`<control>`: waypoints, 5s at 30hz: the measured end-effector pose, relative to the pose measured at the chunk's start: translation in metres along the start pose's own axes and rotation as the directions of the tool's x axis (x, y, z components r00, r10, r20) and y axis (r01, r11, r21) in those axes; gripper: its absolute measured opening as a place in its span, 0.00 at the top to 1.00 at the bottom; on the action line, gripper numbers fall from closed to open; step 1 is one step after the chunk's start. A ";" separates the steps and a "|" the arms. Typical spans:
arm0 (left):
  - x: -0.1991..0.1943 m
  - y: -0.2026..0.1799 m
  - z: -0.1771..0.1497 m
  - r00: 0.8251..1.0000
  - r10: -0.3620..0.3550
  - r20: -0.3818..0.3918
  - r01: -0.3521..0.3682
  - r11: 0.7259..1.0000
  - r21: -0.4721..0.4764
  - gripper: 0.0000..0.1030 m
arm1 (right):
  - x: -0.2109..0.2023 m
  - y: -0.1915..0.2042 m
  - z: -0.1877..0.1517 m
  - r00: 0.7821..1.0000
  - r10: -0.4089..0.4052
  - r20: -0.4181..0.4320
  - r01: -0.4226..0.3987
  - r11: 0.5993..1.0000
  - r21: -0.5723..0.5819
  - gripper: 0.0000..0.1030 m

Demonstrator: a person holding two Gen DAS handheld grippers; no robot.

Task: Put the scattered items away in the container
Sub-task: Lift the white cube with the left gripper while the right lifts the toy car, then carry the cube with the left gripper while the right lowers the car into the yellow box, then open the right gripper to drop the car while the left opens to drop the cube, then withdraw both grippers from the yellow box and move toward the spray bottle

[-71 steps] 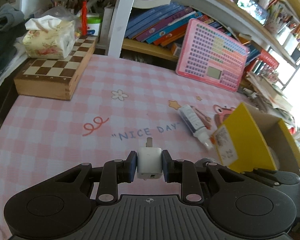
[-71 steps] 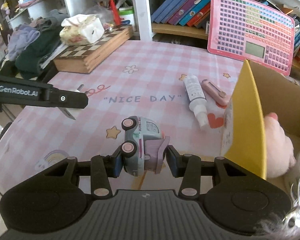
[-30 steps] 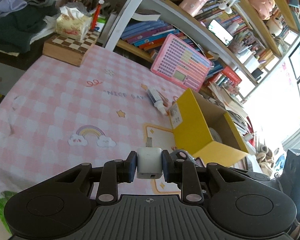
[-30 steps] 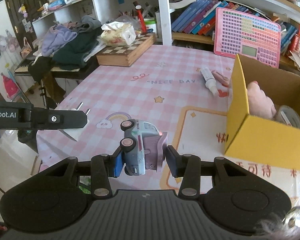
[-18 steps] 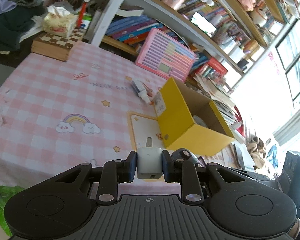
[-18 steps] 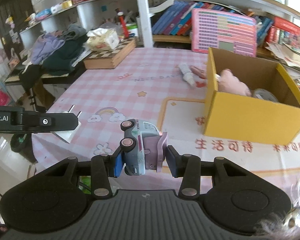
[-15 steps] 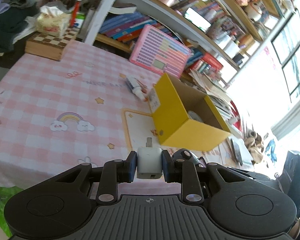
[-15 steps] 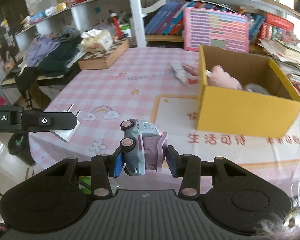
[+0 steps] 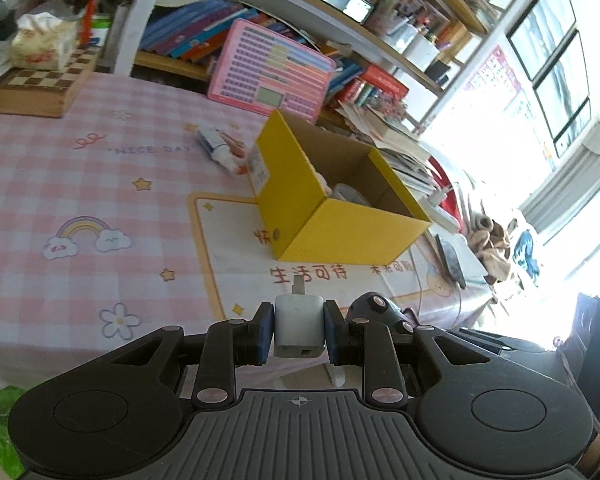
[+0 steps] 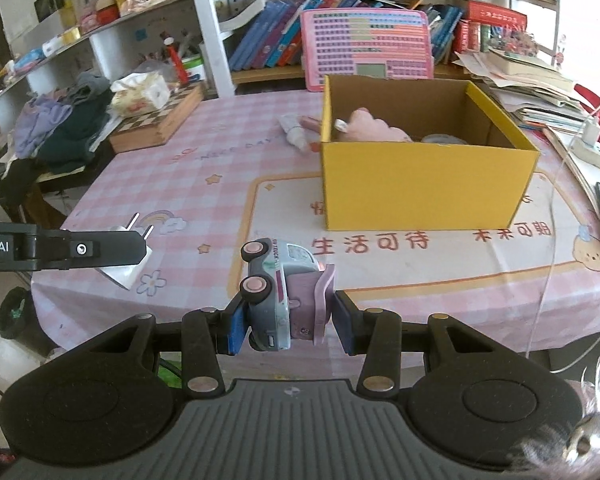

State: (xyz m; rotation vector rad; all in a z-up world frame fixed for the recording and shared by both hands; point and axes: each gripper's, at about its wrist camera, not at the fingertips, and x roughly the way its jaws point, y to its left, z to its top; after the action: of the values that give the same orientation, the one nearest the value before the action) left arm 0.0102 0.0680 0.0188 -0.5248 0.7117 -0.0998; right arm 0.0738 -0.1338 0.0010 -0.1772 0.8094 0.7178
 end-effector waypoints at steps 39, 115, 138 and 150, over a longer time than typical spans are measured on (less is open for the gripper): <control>0.121 -0.074 0.036 0.986 -0.115 -0.125 0.125 0.990 0.073 0.76 | 0.008 -0.121 0.019 0.990 -0.131 -0.060 0.137 0.984 0.115 0.60; 0.292 -0.111 0.122 0.959 0.267 -0.094 -0.210 0.895 0.393 0.44 | 0.242 -0.188 0.227 0.973 0.085 -0.212 -0.126 0.974 -0.187 0.33; 0.192 -0.109 0.111 0.941 0.318 0.113 -0.338 0.884 0.324 0.08 | 0.132 -0.180 0.198 0.997 0.065 0.029 -0.063 0.994 -0.091 0.21; 0.138 -0.086 0.088 0.918 0.320 0.235 -0.367 0.910 0.194 0.08 | 0.072 -0.166 0.145 0.969 -0.108 0.223 0.116 0.993 -0.024 0.15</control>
State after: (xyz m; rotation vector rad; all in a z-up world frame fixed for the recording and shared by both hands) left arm 0.1789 -0.0053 0.0349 -0.1713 0.5781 0.1979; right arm 0.3022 -0.1618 0.0300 -0.1717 0.5683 0.6335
